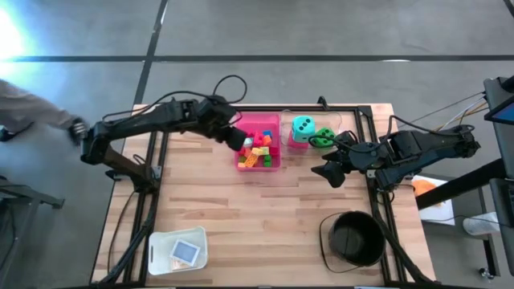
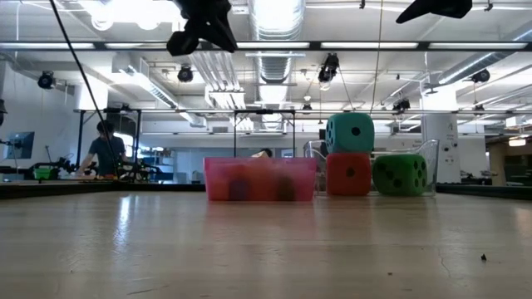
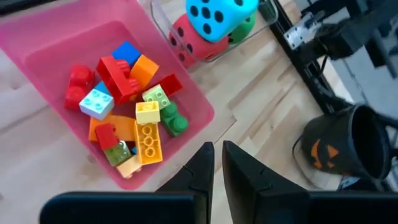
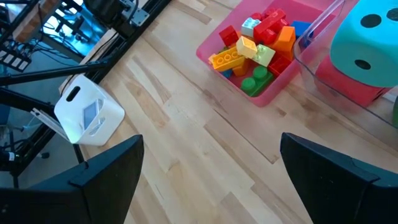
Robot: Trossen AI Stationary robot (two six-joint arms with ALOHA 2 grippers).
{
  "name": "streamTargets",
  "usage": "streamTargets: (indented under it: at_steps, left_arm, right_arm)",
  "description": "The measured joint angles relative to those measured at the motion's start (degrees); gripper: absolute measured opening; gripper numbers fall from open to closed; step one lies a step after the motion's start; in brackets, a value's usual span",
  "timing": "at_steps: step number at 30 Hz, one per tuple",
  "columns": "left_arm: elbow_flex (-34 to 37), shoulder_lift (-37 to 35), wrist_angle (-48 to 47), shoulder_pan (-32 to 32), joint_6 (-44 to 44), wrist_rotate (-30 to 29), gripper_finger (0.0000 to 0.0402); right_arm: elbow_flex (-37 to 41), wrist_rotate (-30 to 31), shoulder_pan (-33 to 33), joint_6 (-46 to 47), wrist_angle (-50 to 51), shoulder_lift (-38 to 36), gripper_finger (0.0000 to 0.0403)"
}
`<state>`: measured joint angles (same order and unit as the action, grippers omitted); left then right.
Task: Pick & Place Toys
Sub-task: Return to Home Position
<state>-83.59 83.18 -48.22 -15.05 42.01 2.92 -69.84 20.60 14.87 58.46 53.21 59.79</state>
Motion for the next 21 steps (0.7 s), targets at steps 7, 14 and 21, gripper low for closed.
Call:
streamTargets:
  at_steps: [7,14,21]
  left_arm:
    - [0.0,-0.7,-0.6,0.8,-7.9,1.0,0.0037]
    - [0.0,-1.2,0.5,3.8,-15.1,0.0,0.0037]
    - [4.4,-6.5,9.6,6.3,-19.9,-0.5,0.0037]
  right_arm:
    - [0.0,0.0,0.0,-0.1,0.0,0.0,0.0370]
    - [0.0,0.0,0.0,0.0,0.0,0.0,0.0370]
    - [0.0,0.0,0.0,-0.1,0.0,0.0,0.0370]
